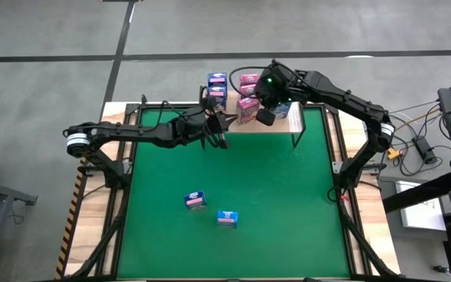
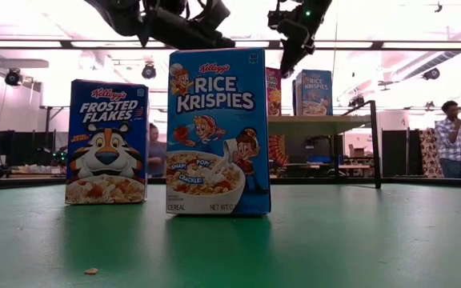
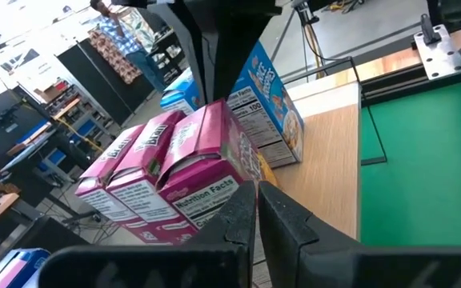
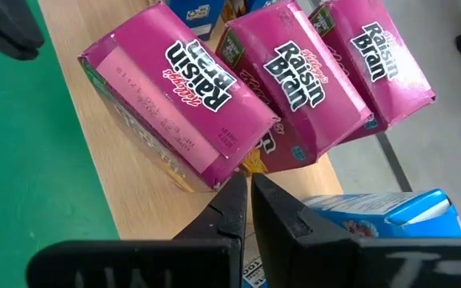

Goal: Stack cereal on shelf
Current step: Adjust the pink cereal box on the shelf

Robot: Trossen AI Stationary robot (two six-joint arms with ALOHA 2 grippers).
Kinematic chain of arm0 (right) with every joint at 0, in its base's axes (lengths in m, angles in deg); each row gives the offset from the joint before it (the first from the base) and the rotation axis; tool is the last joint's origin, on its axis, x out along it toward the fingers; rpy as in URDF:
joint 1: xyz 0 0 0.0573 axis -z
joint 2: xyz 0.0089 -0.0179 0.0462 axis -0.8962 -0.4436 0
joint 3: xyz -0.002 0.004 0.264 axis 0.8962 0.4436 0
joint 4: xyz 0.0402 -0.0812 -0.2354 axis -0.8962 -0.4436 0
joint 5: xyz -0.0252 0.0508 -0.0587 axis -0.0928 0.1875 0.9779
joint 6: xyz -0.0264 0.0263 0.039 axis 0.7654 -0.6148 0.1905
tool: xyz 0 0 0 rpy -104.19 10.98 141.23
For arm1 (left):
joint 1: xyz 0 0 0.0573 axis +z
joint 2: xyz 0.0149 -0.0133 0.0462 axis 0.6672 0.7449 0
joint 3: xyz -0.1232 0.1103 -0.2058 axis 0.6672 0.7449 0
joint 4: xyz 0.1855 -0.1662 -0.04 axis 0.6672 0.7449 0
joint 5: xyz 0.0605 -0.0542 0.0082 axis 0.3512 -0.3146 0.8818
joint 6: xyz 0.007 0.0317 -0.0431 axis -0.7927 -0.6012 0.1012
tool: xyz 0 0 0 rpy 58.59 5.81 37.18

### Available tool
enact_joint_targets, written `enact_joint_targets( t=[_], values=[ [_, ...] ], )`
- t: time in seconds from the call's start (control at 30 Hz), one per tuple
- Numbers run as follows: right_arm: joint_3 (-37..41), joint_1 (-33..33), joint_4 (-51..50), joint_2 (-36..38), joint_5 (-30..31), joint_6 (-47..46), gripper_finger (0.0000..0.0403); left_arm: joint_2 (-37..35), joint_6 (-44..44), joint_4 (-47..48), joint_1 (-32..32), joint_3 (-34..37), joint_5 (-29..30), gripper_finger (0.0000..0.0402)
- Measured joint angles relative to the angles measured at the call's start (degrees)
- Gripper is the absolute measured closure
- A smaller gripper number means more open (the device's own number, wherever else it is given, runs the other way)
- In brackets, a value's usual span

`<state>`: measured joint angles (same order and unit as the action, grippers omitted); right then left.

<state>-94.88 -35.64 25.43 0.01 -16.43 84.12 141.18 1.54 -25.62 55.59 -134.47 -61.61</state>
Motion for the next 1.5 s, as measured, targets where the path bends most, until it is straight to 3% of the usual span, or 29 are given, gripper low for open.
enact_joint_targets(
  t=[0.53,0.77,1.17,1.5],
  values=[
    [-0.1,0.0,-2.2,0.1,-0.7,-0.1,0.0390,0.0,0.2,0.3,1.4,0.0,0.0,0.0401],
    [-0.1,0.0,-2.2,0.1,2.5,-0.4,0.0390,0.0,1.9,0.3,2.3,0.0,0.0,0.0401],
    [-0.1,0.0,-1.4,0.1,2.5,0.6,0.0390,3.8,0.0,-5.2,2.5,0.1,0.1,0.0401],
    [0.0,-0.4,-1.9,0.1,-3.2,1.7,0.0390,3.8,0.0,-4.9,2.6,0.1,0.2,0.0401]
  ],
)
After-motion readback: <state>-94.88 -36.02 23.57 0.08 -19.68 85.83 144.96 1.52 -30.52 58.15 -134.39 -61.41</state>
